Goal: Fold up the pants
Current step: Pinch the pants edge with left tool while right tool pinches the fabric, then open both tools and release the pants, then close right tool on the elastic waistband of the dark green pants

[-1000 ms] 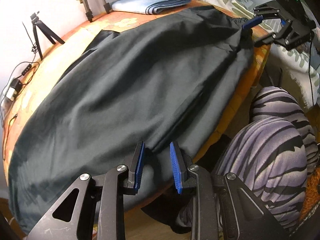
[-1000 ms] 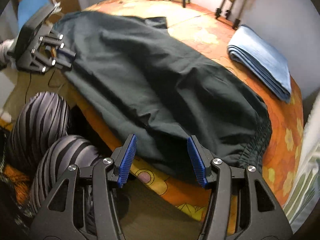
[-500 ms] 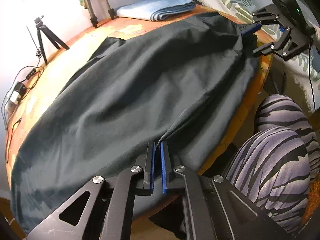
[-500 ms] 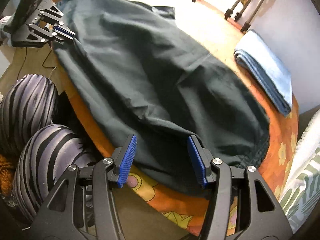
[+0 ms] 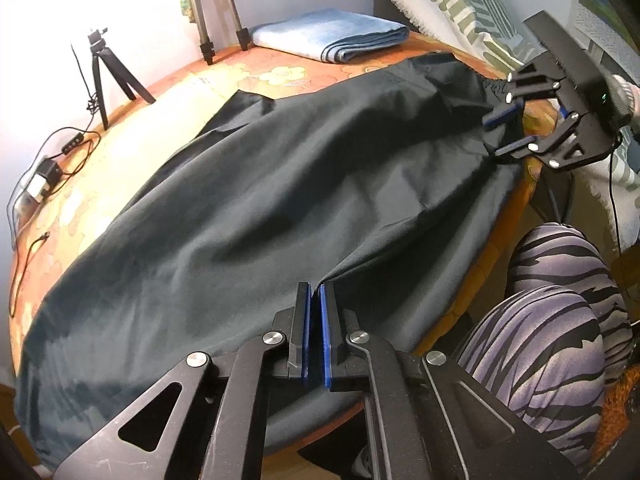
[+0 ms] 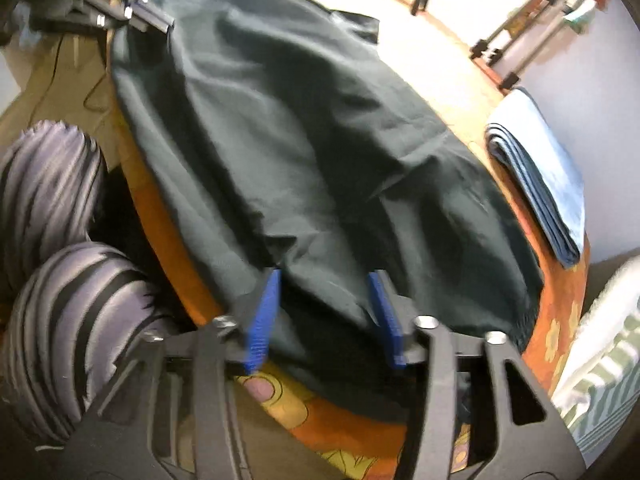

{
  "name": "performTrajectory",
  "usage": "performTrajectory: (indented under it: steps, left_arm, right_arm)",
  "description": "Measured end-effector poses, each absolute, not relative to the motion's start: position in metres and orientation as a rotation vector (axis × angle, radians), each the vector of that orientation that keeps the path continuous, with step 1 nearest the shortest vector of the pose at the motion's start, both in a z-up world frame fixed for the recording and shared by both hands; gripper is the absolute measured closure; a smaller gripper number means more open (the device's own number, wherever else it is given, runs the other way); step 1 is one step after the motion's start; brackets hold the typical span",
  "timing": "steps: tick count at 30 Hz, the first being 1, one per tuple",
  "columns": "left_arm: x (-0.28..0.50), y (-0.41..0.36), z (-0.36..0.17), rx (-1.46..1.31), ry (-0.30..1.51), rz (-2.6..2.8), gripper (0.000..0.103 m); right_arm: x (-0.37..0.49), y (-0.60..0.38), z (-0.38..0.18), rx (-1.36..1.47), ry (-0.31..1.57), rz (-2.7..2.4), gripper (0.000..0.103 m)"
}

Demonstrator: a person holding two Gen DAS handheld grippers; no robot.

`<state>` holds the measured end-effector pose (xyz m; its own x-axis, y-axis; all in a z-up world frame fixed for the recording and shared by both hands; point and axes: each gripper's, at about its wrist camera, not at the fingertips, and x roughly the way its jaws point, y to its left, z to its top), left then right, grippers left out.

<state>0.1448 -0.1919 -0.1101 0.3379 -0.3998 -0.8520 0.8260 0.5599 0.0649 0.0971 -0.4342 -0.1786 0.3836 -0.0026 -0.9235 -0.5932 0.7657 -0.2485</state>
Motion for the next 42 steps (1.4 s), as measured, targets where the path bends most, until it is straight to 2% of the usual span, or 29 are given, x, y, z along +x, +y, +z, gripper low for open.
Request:
performTrajectory:
  steps: [1, 2, 4, 11, 19, 22, 26, 28, 29, 30, 31, 32, 37, 42]
  left_arm:
    - [0.144, -0.192, -0.11, 0.55, 0.906, -0.856, 0.1]
    - [0.143, -0.191, -0.108, 0.548, 0.902, -0.862, 0.101]
    - [0.138, -0.189, -0.105, 0.543, 0.889, -0.868, 0.101]
    - [0.114, -0.18, -0.101, 0.537, 0.893, -0.915, 0.101]
    - [0.108, -0.179, -0.121, 0.513, 0.983, -0.94, 0.1]
    - [0.108, -0.173, -0.118, 0.503, 1.0, -0.94, 0.088]
    - [0.12, -0.157, -0.101, 0.448, 0.986, -0.916, 0.086]
    - [0.136, -0.153, -0.087, 0.41, 0.954, -0.894, 0.084]
    - [0.145, -0.154, -0.08, 0.402, 0.935, -0.878, 0.082]
    - [0.153, -0.157, -0.075, 0.393, 0.921, -0.866, 0.073]
    - [0.162, -0.16, -0.07, 0.379, 0.912, -0.864, 0.066]
    - [0.174, -0.165, -0.065, 0.361, 0.905, -0.868, 0.064]
    - [0.24, -0.196, -0.055, 0.271, 0.898, -0.862, 0.051]
    - [0.303, -0.235, -0.075, 0.189, 0.975, -0.867, 0.047]
  right_arm:
    - [0.097, -0.433, -0.182, -0.629, 1.136, 0.414, 0.077]
    - [0.097, -0.431, -0.183, -0.639, 1.139, 0.409, 0.093]
    - [0.095, -0.43, -0.179, -0.652, 1.121, 0.393, 0.098]
    - [0.071, -0.443, -0.139, -0.539, 1.071, 0.413, 0.099]
    - [0.062, -0.432, -0.182, -0.583, 1.18, 0.428, 0.099]
    - [0.061, -0.435, -0.178, -0.552, 1.207, 0.451, 0.098]
    - [0.06, -0.449, -0.15, -0.468, 1.188, 0.477, 0.093]
    - [0.063, -0.462, -0.128, -0.366, 1.14, 0.496, 0.087]
    - [0.068, -0.474, -0.114, -0.309, 1.094, 0.481, 0.079]
    - [0.072, -0.483, -0.106, -0.277, 1.06, 0.447, 0.063]
    - [0.077, -0.494, -0.099, -0.248, 1.03, 0.399, 0.054]
    - [0.084, -0.509, -0.094, -0.205, 0.999, 0.342, 0.04]
    - [0.114, -0.584, -0.102, 0.012, 0.979, 0.054, 0.038]
    - [0.13, -0.626, -0.129, 0.148, 1.006, -0.051, 0.037]
